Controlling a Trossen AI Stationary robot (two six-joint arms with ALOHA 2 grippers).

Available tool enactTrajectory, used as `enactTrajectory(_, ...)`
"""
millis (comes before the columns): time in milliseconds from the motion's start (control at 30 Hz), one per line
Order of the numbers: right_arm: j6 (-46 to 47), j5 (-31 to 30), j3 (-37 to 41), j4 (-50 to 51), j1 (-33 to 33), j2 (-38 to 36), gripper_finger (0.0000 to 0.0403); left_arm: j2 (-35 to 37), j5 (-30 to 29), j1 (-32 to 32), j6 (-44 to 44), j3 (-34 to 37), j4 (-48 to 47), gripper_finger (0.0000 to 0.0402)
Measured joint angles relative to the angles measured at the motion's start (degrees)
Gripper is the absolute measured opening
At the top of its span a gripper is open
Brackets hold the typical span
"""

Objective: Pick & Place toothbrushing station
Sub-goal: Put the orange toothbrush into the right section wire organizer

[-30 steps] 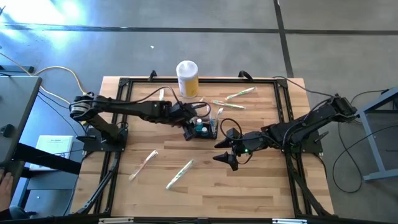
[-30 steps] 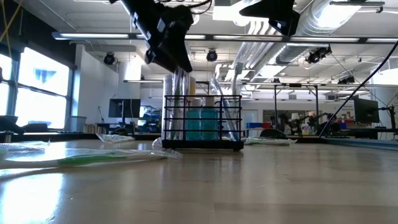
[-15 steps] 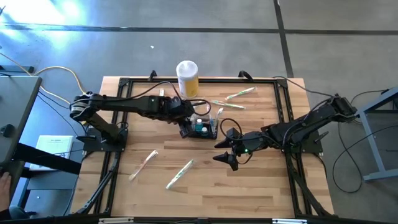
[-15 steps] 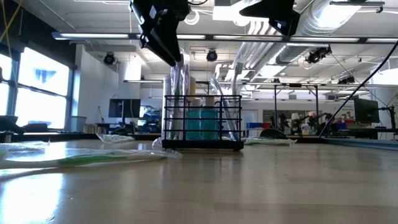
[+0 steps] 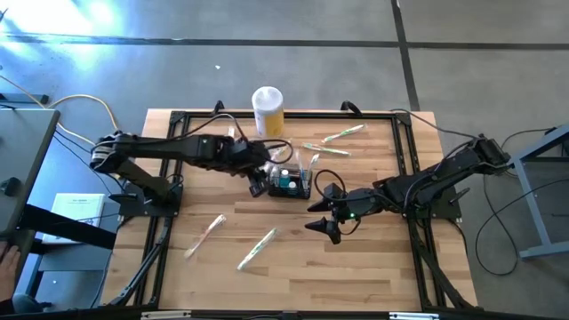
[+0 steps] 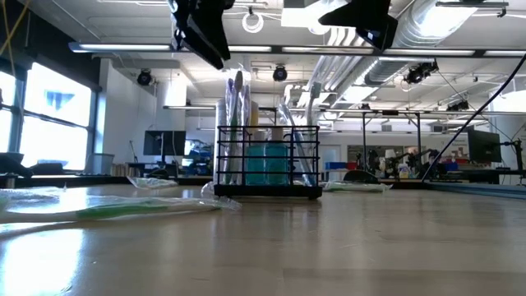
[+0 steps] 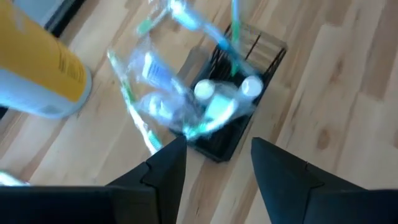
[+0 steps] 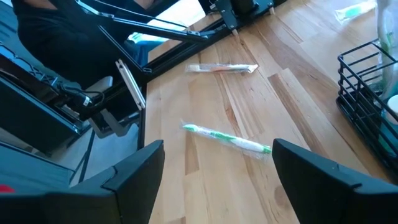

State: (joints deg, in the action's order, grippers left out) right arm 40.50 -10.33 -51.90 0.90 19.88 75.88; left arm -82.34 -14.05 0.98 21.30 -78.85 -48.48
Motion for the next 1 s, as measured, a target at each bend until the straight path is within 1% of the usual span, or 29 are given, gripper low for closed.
enactTrajectory(233,0.15,0.00,0.00,1.23,0.00,0.00,0.0290,4.29,0.32,-1.91,2.02,0.00,-3.46,0.0175)
enactTrajectory(467,0.20,-0.17,0.00,1.91,0.00,0.00,0.0290,6.94,0.62,-6.88,7.15,0.01,-6.06,0.0175)
enactTrajectory(567,-0.03,-0.17,0.00,1.91,0.00,0.00,0.0290,7.27,4.16,-9.58,10.24,0.00,-7.44,0.0175)
enactTrajectory(733,-1.13,-1.55,0.00,1.94,0.00,0.00,0.0290,7.16,14.35,-13.67,12.12,0.04,-10.28,0.0175)
enactTrajectory(800,-1.62,-1.90,0.00,1.93,-0.02,0.00,0.0290,7.16,17.37,-15.74,13.22,0.66,-11.13,0.0175)
enactTrajectory(900,-2.17,-1.97,0.00,1.93,-0.04,0.00,0.0290,7.16,19.05,-19.36,15.77,1.75,-12.93,0.0175)
enactTrajectory(1000,-3.12,-1.97,0.00,1.93,-0.04,0.12,0.0290,7.16,19.26,-23.77,17.19,2.82,-13.68,0.0175)
